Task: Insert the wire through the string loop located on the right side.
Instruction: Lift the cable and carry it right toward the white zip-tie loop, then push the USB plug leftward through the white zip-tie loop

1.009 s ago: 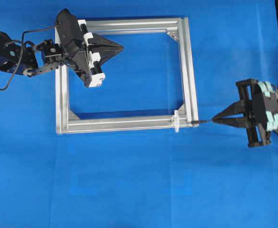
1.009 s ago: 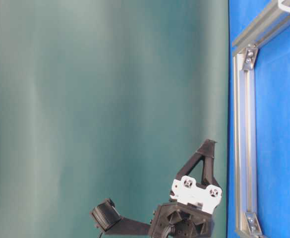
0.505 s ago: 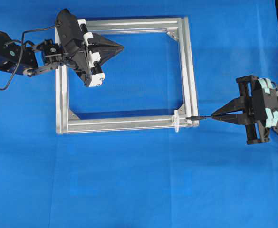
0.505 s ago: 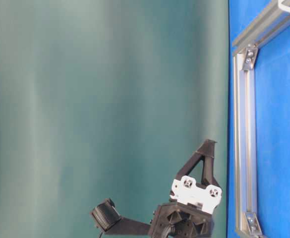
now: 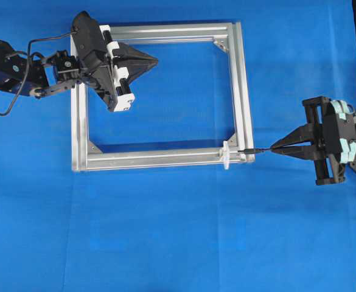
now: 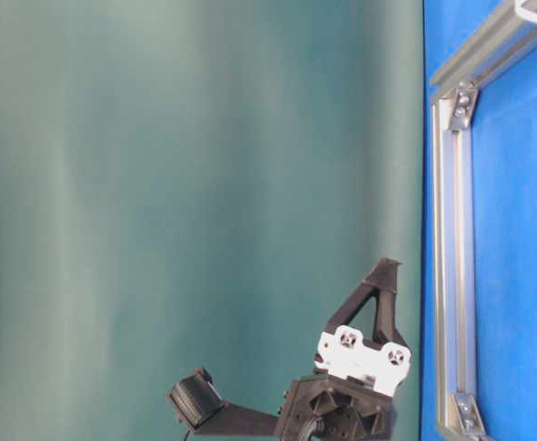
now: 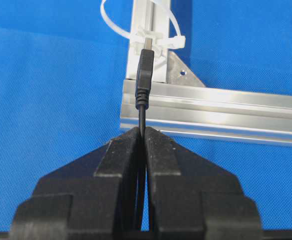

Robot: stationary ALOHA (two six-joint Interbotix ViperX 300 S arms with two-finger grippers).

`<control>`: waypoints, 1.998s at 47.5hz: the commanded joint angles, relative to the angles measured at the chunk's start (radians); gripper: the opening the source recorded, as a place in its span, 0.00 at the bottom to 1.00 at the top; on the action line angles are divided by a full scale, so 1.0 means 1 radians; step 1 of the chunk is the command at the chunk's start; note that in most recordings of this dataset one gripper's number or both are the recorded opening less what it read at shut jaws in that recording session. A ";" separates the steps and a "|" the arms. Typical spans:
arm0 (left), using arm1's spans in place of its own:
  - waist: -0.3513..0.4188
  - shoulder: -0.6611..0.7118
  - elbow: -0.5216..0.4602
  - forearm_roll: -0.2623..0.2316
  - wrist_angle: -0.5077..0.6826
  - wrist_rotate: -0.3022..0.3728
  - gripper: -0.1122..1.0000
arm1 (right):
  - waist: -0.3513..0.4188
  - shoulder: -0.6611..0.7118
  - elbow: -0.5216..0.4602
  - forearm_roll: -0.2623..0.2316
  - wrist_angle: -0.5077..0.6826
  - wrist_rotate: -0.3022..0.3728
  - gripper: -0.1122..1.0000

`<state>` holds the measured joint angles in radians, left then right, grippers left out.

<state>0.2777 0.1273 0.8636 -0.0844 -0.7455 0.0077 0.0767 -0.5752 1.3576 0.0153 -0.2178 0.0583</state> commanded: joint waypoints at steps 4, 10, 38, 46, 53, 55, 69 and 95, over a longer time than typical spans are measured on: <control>0.002 -0.028 -0.008 0.003 -0.009 0.000 0.10 | -0.003 -0.002 -0.009 0.000 -0.011 0.002 0.07; 0.002 -0.028 -0.009 0.003 -0.009 0.000 0.10 | -0.003 -0.002 -0.008 -0.002 -0.011 0.002 0.07; 0.002 -0.028 -0.009 0.003 -0.011 0.000 0.10 | -0.003 -0.002 -0.008 -0.002 -0.011 0.002 0.07; 0.002 -0.028 -0.009 0.003 -0.011 0.000 0.10 | -0.003 -0.002 -0.008 0.000 -0.012 0.002 0.07; 0.002 -0.028 -0.009 0.003 -0.009 0.000 0.10 | -0.003 0.000 -0.009 0.000 -0.017 0.005 0.07; 0.002 -0.028 -0.011 0.003 -0.009 0.000 0.10 | -0.003 0.003 -0.009 0.000 -0.023 0.005 0.07; 0.002 -0.028 -0.012 0.003 -0.009 0.000 0.10 | -0.003 0.081 -0.028 0.005 -0.106 0.009 0.07; 0.002 -0.028 -0.009 0.005 -0.011 -0.002 0.10 | 0.009 0.379 -0.209 0.000 -0.249 0.009 0.07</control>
<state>0.2777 0.1273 0.8636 -0.0844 -0.7455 0.0077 0.0798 -0.2194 1.1934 0.0169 -0.4495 0.0660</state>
